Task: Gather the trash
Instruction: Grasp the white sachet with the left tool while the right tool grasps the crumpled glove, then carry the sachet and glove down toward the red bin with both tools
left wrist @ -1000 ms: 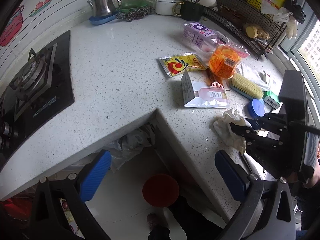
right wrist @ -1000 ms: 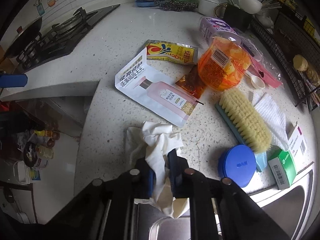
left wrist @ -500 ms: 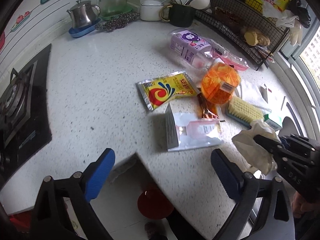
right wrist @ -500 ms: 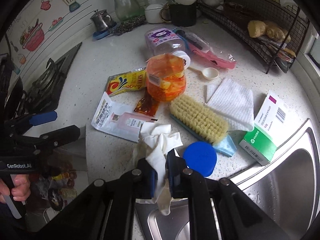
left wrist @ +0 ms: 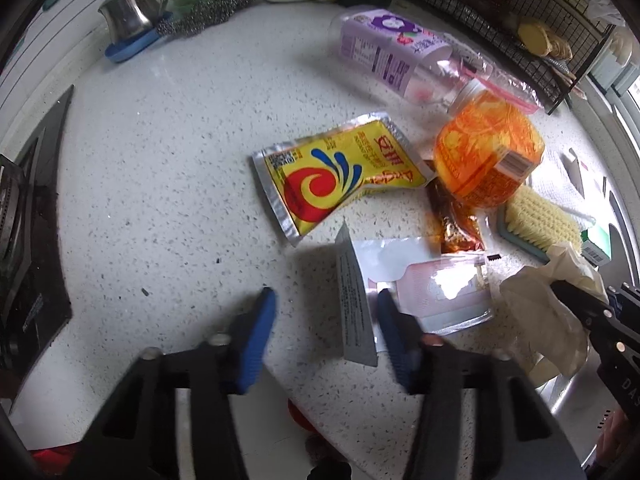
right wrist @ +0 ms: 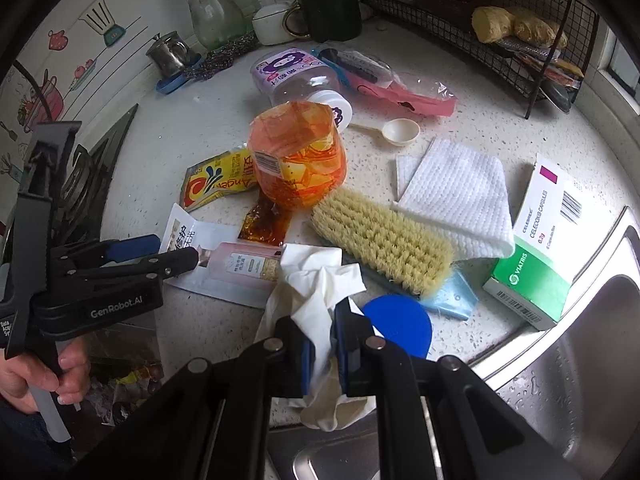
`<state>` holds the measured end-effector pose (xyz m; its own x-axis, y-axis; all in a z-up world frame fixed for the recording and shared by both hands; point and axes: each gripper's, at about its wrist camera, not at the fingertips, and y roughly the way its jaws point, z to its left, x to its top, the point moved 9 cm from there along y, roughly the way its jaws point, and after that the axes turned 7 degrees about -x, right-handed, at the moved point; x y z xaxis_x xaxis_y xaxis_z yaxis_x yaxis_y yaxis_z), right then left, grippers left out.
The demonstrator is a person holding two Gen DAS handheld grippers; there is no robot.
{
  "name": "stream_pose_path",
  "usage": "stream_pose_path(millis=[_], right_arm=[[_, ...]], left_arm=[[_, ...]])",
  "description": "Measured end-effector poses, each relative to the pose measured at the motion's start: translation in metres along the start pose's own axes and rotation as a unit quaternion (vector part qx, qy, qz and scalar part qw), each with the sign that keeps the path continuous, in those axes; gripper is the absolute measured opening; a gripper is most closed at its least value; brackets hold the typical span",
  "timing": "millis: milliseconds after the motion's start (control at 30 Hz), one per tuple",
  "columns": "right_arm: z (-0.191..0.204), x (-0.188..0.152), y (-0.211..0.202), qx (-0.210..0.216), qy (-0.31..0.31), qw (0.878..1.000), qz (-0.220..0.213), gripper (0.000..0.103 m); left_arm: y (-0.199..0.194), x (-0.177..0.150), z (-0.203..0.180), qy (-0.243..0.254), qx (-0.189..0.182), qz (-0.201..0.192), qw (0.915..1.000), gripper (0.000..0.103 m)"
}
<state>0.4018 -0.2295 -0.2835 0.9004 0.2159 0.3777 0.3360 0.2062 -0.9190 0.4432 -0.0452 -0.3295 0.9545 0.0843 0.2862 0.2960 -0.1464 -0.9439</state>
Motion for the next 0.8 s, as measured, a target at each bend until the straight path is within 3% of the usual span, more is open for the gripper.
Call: stream_pose_path(millis=[133,433,800], right_arm=[[-0.003,-0.003,-0.005,-0.004,0.004,1.000,-0.003,0.009],[-0.002,-0.007,-0.023,-0.013,0.006,1.000,-0.013,0.009],[0.035,-0.021,-0.089,-0.016,-0.010,0.998,-0.063,0.009]], left_arm=[[-0.002,-0.003,-0.003,0.007,-0.005,-0.004,1.0000,0.004],[-0.052,-0.018,-0.014,0.029,0.000,-0.037,0.9989,0.001],[-0.145,-0.042,-0.018,0.053,-0.005,-0.100,0.9935,0.001]])
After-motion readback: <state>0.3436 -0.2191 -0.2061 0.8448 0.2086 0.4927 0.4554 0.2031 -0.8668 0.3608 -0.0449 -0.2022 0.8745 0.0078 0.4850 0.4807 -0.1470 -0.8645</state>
